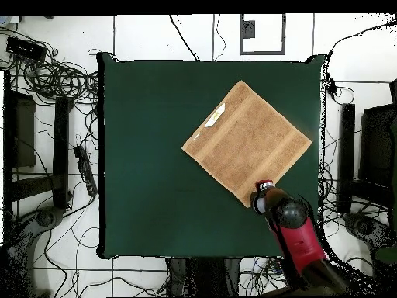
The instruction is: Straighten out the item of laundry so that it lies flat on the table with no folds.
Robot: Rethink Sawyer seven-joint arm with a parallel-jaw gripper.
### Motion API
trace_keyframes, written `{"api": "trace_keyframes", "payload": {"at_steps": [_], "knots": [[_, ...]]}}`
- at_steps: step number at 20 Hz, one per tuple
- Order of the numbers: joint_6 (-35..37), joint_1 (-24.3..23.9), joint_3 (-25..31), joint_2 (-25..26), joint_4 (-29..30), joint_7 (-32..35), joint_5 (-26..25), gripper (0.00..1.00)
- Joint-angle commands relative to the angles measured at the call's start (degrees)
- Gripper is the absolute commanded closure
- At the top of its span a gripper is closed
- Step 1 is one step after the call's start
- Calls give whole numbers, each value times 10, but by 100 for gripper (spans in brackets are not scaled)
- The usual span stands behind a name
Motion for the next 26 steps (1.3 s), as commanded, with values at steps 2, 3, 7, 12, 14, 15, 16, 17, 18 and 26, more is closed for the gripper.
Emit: {"api": "trace_keyframes", "payload": {"at_steps": [2,3,7,12,14,15,16,17,18,26], "knots": [[22,21,117,27,33,141,12,0],[28,22,119,23,38,144,15,0],[43,23,124,10,51,151,23,0],[51,20,132,11,55,149,26,0],[52,18,134,13,53,144,24,0],[51,18,134,14,52,141,22,0],[50,17,136,14,53,143,23,0],[49,24,129,14,50,146,26,0],[48,25,128,14,49,147,27,0],[47,11,134,24,38,124,12,0]]}}
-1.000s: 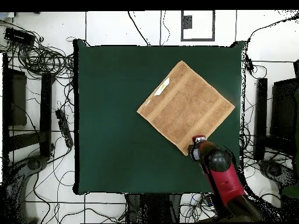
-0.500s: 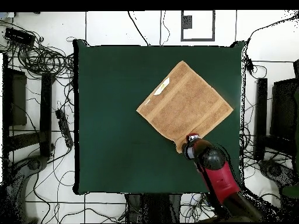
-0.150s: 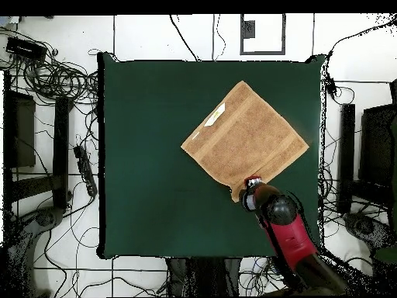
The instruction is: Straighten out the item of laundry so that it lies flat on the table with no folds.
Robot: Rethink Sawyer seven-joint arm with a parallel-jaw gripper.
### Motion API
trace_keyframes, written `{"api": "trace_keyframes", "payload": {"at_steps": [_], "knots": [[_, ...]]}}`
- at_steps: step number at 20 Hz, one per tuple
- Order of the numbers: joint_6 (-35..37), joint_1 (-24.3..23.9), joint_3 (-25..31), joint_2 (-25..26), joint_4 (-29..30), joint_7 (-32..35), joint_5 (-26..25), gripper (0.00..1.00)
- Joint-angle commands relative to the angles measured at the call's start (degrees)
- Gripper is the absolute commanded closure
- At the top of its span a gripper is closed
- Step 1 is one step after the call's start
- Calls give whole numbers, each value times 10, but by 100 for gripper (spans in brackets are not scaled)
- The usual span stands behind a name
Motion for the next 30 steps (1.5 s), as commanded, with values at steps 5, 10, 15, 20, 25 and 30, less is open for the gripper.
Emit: {"api": "trace_keyframes", "payload": {"at_steps": [5,10,15,20,25,30], "knots": [[62,25,70,18,10,105,3,0],[92,43,35,23,-27,84,2,0],[152,87,-57,13,-93,31,-39,0],[220,103,-118,4,-166,3,-101,0],[226,95,-110,4,-184,5,-142,0],[224,89,-95,3,-191,6,-173,0]]}}
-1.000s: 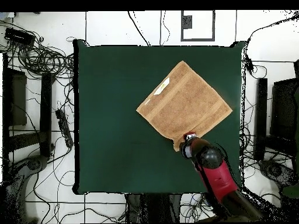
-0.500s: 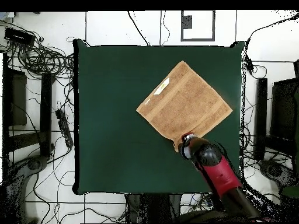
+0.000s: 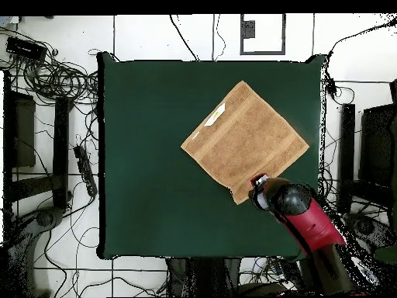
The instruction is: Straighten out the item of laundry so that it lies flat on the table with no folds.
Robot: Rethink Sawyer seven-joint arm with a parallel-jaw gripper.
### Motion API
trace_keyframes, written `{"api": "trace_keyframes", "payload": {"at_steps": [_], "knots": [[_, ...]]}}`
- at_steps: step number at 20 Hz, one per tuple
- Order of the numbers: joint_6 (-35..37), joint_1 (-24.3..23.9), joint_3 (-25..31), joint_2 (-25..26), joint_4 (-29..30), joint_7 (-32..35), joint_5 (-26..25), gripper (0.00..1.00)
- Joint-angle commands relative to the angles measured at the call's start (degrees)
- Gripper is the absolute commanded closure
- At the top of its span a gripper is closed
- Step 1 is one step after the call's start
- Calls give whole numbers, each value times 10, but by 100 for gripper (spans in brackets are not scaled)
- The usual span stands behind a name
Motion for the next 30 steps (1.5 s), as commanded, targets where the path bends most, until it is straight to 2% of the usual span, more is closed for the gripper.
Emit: {"api": "trace_keyframes", "payload": {"at_steps": [1,10,13,16,23,26,27,30], "knots": [[47,11,29,10,-63,6,-41,0],[29,-10,58,11,-52,15,-74,0],[-4,-11,77,5,-9,91,-25,0],[-30,-14,96,5,14,126,3,0],[-84,-37,140,11,47,145,32,0],[-77,-27,129,10,46,145,37,0],[-79,-19,122,10,48,150,44,100],[-82,-11,115,9,49,157,50,100]]}}
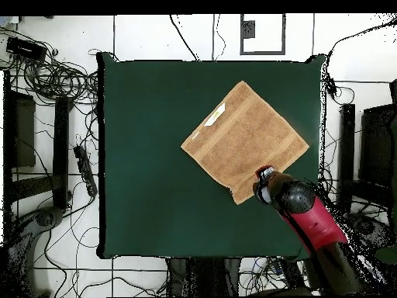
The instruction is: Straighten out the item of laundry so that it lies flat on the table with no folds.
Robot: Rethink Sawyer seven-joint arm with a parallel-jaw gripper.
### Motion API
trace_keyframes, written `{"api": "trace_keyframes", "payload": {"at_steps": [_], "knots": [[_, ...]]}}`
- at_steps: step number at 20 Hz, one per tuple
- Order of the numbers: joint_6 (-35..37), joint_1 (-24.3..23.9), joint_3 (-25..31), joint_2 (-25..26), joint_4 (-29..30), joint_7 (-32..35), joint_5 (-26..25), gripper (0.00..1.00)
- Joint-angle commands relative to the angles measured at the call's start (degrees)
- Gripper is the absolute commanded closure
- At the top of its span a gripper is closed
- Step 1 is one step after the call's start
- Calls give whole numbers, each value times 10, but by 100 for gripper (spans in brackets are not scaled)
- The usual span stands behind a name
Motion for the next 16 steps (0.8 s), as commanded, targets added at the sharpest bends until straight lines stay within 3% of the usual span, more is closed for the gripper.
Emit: {"api": "trace_keyframes", "payload": {"at_steps": [1,8,16], "knots": [[-19,28,65,14,43,156,50,100],[1,32,61,12,41,144,61,100],[-39,-1,111,25,60,137,66,100]]}}
